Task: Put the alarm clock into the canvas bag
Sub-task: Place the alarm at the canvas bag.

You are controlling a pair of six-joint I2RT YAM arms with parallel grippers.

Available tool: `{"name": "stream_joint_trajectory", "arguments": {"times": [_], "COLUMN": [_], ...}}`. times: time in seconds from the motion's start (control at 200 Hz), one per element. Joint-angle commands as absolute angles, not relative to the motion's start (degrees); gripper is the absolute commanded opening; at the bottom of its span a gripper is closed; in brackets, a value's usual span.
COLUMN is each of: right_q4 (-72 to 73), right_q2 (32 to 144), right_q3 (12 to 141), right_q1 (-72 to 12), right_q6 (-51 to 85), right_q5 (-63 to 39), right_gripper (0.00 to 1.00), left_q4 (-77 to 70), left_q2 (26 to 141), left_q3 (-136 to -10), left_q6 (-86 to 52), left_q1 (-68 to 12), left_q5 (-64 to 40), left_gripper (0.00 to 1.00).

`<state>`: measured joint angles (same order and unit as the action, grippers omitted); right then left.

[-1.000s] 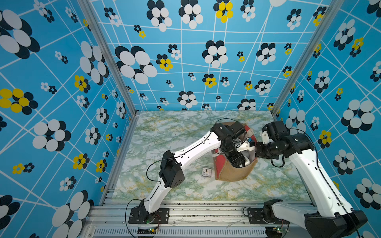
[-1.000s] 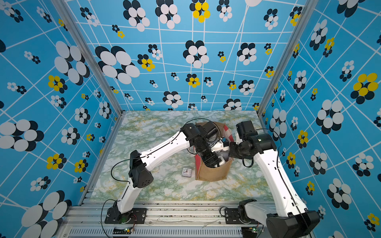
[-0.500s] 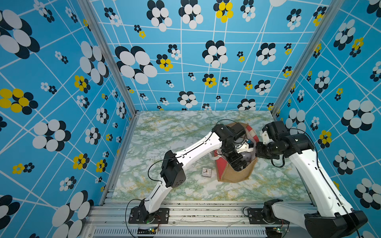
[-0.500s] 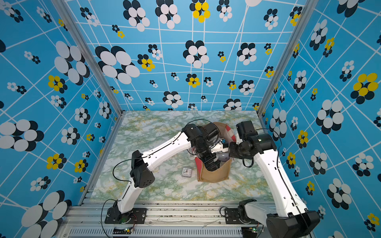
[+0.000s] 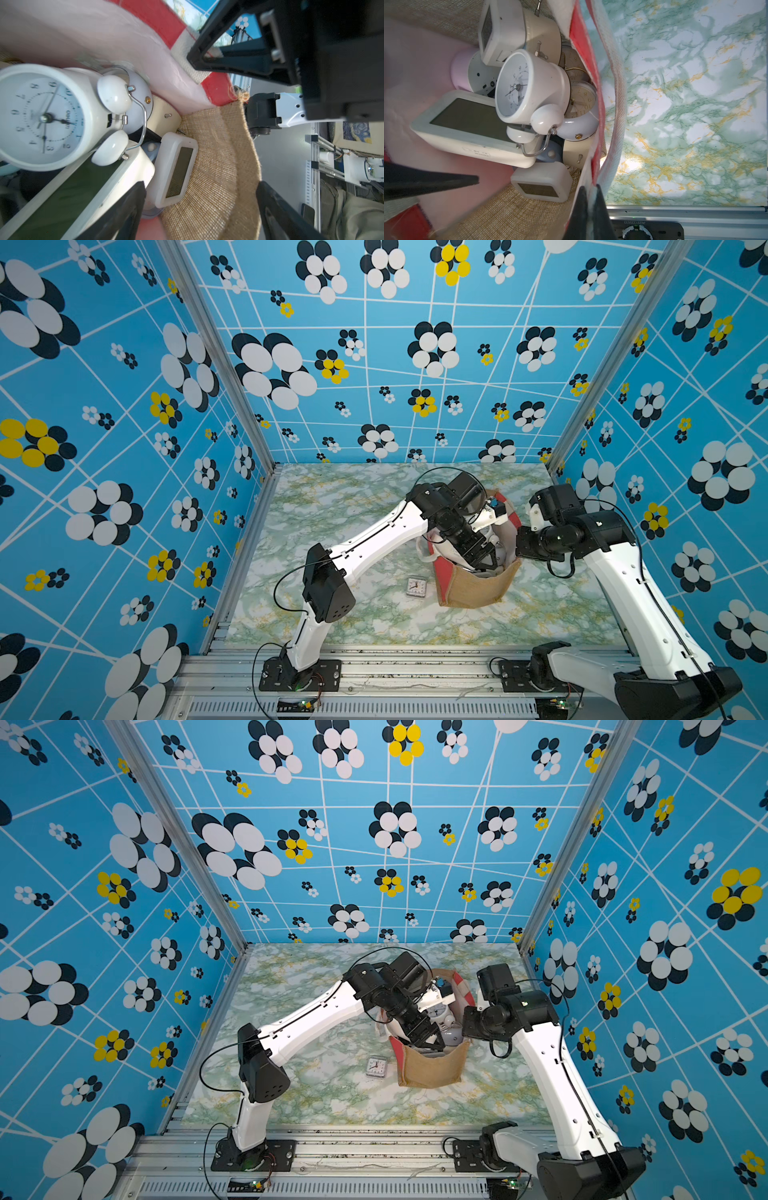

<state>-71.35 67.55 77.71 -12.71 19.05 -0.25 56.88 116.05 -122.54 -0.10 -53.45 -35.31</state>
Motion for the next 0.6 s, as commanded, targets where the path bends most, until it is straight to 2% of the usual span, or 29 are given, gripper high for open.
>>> {"name": "stream_joint_trajectory", "arguments": {"times": [0.0, 0.375, 0.595], "right_q4": [-71.6, -71.2, -70.9], "right_q2": [66.4, 66.7, 67.4], "right_q3": [77.1, 76.9, 77.1], "right_q1": [-12.7, -12.6, -12.6], "right_q6": [18.7, 18.3, 17.9], "right_q5": [0.5, 0.1, 0.0], "right_gripper": [0.00, 0.00, 0.00], "left_q4": [53.3, 46.0, 43.4], "left_q2": [110.5, 94.0, 85.3], "left_q3": [-120.2, -100.4, -87.5], "left_q6": [-2.8, -8.6, -9.9], "left_q1": [-52.9, -47.8, -44.5], "left_q5": [-34.1, -25.1, -22.6], "left_gripper": [0.83, 0.74, 0.73]}}
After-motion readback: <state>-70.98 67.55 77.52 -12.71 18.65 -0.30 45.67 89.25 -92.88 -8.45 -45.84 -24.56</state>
